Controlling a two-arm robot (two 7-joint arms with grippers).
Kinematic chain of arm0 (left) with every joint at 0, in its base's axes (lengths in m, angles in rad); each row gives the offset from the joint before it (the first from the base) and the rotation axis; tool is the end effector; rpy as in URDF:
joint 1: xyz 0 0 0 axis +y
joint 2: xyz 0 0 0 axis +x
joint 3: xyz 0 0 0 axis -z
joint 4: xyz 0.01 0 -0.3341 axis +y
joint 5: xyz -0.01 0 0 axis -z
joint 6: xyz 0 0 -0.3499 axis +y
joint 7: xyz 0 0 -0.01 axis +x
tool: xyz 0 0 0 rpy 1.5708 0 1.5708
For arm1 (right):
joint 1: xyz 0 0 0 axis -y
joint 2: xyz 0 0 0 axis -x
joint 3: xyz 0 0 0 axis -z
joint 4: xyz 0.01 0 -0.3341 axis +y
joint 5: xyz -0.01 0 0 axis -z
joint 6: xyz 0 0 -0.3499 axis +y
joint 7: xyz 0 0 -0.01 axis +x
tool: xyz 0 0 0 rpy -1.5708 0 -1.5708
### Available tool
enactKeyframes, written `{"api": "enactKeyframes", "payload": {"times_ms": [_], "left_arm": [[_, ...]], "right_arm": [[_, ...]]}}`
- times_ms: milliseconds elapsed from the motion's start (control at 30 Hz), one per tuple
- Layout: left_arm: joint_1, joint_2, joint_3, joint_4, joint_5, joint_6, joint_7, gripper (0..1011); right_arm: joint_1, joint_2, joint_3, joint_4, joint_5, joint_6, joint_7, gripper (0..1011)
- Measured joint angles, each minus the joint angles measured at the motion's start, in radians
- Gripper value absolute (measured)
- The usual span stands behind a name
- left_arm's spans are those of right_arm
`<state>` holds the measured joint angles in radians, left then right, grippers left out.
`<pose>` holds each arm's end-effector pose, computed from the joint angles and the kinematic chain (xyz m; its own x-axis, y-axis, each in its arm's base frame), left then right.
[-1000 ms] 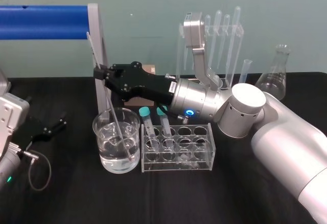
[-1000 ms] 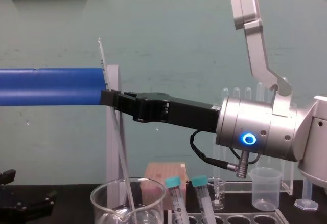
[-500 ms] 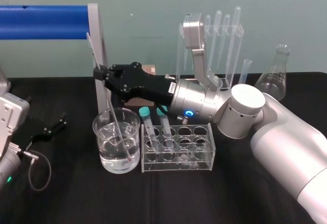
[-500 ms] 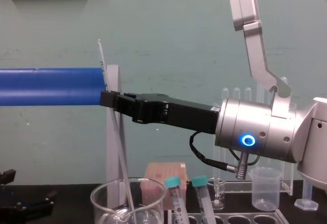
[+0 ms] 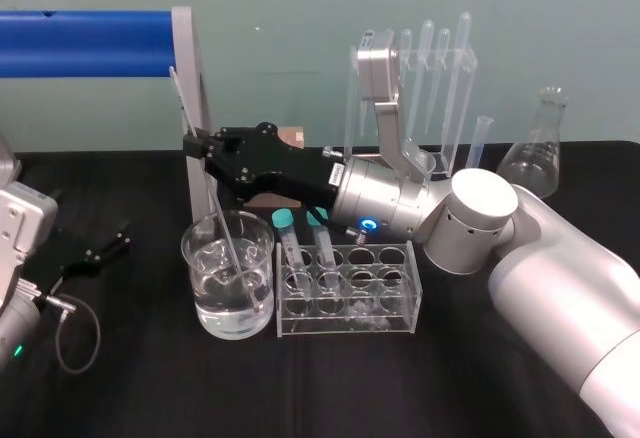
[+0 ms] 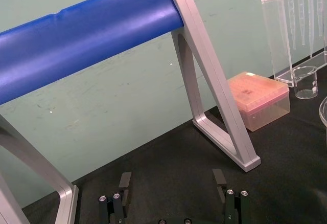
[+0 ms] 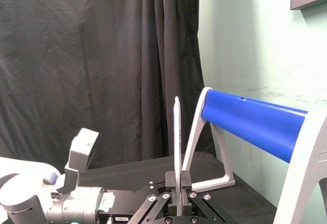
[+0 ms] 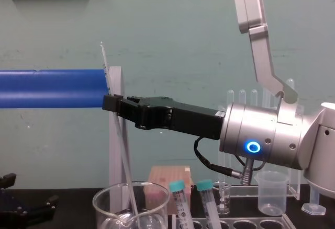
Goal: Hold the thermometer with one hand and immerse one end into the beaker, then reinsert it into the test tube rack.
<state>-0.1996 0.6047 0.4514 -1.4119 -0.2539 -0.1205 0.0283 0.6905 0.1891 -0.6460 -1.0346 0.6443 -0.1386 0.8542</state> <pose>0.4041 0.0969 -0.3457 0.2922 0.8803 0.3738 -0.9553 0.2873 0.0703 0.5455 0.0867 -0.2649 0.9548 -0.2973 0.0054 0.2924 0.9419 0.1654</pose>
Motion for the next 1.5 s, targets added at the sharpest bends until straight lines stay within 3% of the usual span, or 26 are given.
{"api": "enactKeyframes", "payload": {"times_ms": [1500], "left_arm": [[0.0, 0.0, 0.0, 0.0, 0.0, 0.0, 0.0, 1008]], "right_arm": [[-0.028, 0.008, 0.004, -0.047, 0.001, 0.002, -0.002, 53]]}}
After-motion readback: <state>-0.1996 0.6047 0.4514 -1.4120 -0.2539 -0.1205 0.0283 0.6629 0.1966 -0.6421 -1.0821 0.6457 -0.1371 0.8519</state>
